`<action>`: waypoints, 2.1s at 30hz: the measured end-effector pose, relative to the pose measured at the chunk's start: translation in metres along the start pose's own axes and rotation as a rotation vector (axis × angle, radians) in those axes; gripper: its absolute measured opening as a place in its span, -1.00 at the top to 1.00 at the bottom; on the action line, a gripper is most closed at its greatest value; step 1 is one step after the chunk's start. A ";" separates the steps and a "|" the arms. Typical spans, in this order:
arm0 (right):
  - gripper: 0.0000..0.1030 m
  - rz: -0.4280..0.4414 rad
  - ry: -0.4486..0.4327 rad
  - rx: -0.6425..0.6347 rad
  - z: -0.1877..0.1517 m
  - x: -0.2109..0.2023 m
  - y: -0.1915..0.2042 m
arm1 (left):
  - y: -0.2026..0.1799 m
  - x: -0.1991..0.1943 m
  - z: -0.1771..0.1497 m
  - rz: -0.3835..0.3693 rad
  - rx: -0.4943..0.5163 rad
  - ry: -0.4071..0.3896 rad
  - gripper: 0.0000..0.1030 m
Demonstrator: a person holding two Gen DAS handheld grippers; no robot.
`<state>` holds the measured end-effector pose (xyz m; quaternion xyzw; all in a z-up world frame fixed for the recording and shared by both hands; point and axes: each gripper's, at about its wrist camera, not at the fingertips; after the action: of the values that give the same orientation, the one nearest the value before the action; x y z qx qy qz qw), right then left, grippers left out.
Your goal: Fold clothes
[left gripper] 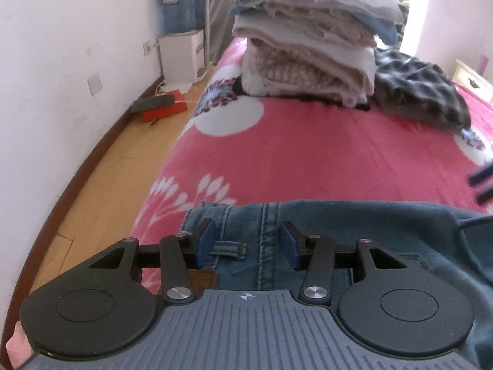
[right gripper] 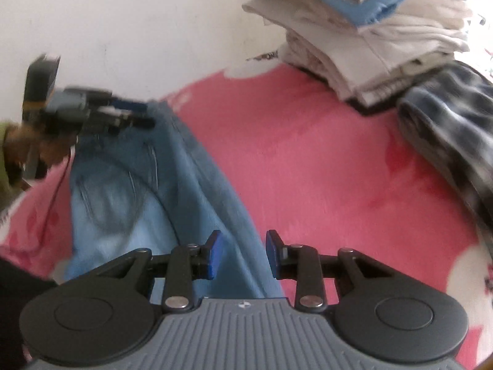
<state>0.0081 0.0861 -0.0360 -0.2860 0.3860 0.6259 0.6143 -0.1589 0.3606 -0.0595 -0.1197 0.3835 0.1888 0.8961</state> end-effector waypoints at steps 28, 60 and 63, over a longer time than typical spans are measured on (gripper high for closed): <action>0.99 -0.186 -0.023 -0.280 0.003 0.015 0.044 | 0.002 0.004 -0.005 0.002 0.058 0.009 -0.04; 0.45 -0.629 -0.404 0.782 -0.229 -0.238 0.010 | -0.062 -0.032 0.038 -0.054 0.180 -0.086 -0.06; 0.45 -0.656 -0.365 0.889 -0.260 -0.234 0.022 | -0.104 -0.030 0.037 -0.165 0.246 -0.051 -0.06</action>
<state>-0.0244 -0.2579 0.0214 0.0074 0.3909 0.2200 0.8937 -0.1096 0.2729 -0.0051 -0.0354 0.3695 0.0691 0.9260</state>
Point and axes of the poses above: each gripper's, at about its wrist camera, not at the fingertips, and x roughly the way its jaws point, y to its left, z to its top, and after that the axes turned 4 degrees about -x, right-handed
